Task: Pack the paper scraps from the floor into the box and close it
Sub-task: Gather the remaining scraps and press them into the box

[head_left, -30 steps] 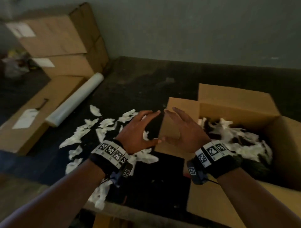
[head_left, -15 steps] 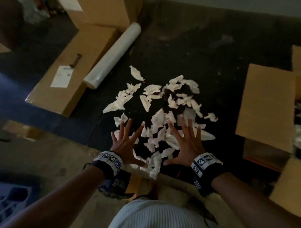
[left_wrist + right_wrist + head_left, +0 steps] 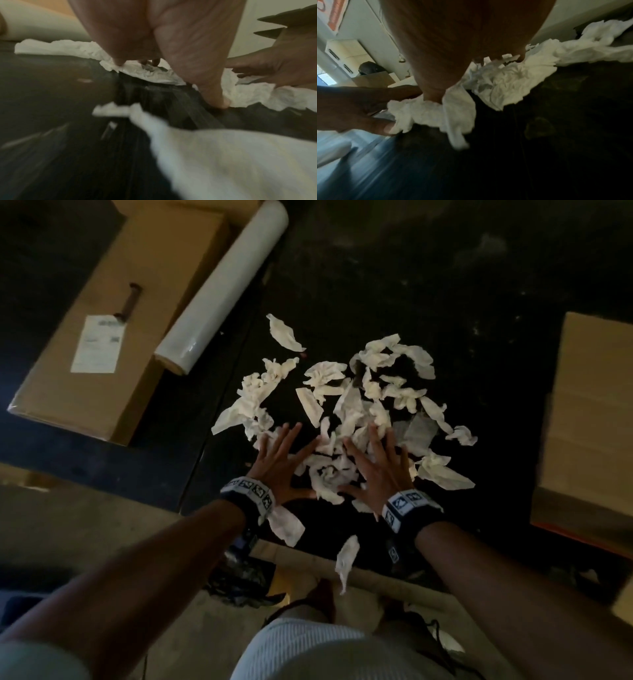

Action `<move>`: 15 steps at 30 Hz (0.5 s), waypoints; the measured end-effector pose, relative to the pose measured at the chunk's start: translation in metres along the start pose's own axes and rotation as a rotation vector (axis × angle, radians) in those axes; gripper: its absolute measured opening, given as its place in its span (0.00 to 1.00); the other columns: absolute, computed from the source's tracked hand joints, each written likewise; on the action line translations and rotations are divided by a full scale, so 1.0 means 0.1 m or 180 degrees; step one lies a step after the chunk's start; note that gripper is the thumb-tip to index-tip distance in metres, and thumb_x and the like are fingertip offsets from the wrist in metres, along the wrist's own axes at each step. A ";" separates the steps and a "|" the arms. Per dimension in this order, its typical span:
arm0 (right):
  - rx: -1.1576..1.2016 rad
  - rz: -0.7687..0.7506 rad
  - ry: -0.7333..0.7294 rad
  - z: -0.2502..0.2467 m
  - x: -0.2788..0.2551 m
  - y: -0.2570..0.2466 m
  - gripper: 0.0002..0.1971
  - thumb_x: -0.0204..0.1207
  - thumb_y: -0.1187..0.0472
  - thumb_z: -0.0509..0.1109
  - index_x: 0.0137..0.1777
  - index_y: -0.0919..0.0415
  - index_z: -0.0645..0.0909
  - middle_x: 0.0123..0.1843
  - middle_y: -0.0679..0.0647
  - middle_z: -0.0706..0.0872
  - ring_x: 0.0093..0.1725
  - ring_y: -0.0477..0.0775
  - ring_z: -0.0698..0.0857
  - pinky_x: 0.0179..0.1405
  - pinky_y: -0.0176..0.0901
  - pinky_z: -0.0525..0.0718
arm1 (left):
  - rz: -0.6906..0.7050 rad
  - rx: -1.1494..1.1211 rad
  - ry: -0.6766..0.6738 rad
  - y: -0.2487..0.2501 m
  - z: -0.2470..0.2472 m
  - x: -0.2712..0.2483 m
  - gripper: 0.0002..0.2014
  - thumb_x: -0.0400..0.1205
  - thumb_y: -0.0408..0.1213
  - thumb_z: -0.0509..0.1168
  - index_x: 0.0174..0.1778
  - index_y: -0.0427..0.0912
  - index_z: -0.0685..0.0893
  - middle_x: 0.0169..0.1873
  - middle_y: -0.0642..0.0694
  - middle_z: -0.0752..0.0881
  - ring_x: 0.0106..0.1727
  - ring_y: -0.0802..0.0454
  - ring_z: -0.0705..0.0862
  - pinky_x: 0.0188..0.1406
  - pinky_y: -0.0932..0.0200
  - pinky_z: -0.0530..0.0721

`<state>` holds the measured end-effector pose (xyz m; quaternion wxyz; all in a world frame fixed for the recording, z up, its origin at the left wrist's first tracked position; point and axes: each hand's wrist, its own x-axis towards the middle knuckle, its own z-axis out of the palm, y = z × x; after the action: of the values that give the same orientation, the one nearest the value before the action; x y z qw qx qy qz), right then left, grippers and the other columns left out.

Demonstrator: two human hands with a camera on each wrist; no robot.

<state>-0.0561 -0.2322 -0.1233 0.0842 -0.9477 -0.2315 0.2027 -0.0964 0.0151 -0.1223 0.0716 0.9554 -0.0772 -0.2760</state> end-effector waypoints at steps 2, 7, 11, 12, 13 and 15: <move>0.0023 -0.0072 0.0068 -0.08 0.07 0.01 0.50 0.71 0.27 0.69 0.87 0.33 0.44 0.89 0.55 0.31 0.86 0.71 0.36 0.80 0.80 0.48 | 0.0047 -0.0047 0.0074 0.00 -0.06 0.06 0.57 0.71 0.79 0.63 0.87 0.69 0.34 0.89 0.47 0.33 0.88 0.37 0.31 0.84 0.22 0.44; 0.0304 -0.0500 0.0508 -0.30 -0.14 -0.07 0.42 0.75 0.41 0.69 0.88 0.43 0.57 0.90 0.59 0.43 0.88 0.67 0.43 0.82 0.71 0.53 | 0.0276 -0.0292 0.0549 0.10 -0.13 -0.14 0.52 0.75 0.74 0.65 0.89 0.67 0.41 0.90 0.50 0.38 0.89 0.41 0.32 0.86 0.26 0.43; 0.0392 -0.1104 0.0696 -0.27 -0.66 -0.15 0.33 0.73 0.46 0.73 0.78 0.54 0.75 0.80 0.62 0.70 0.77 0.63 0.71 0.68 0.66 0.78 | 0.0376 -0.0458 0.0610 0.08 0.07 -0.55 0.55 0.73 0.76 0.66 0.88 0.69 0.39 0.90 0.51 0.34 0.89 0.43 0.30 0.86 0.31 0.38; 0.0359 -0.1249 0.0596 -0.19 -0.81 -0.15 0.33 0.72 0.44 0.73 0.77 0.54 0.76 0.78 0.62 0.71 0.74 0.62 0.73 0.66 0.65 0.80 | 0.0383 -0.0435 0.0597 0.06 0.16 -0.65 0.56 0.72 0.76 0.67 0.88 0.69 0.39 0.90 0.51 0.33 0.89 0.42 0.30 0.85 0.30 0.38; 0.0292 -0.1359 0.0451 -0.11 -0.94 -0.13 0.35 0.72 0.41 0.72 0.78 0.53 0.75 0.79 0.61 0.71 0.75 0.62 0.73 0.67 0.64 0.79 | 0.0377 -0.0385 0.0577 0.05 0.25 -0.74 0.57 0.71 0.77 0.67 0.88 0.68 0.39 0.89 0.50 0.32 0.89 0.41 0.30 0.85 0.29 0.38; 0.0074 -0.1462 0.0089 0.07 -1.11 -0.07 0.41 0.72 0.32 0.67 0.84 0.48 0.68 0.86 0.60 0.63 0.83 0.63 0.64 0.76 0.64 0.69 | 0.0320 -0.0244 0.0459 0.03 0.43 -0.85 0.58 0.70 0.78 0.66 0.88 0.68 0.37 0.88 0.47 0.29 0.88 0.37 0.29 0.83 0.26 0.37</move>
<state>-0.1516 -0.2779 -0.0896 0.1422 -0.8718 -0.4376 0.1677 -0.1910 0.0242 -0.1134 0.1272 0.9642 -0.1091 -0.2053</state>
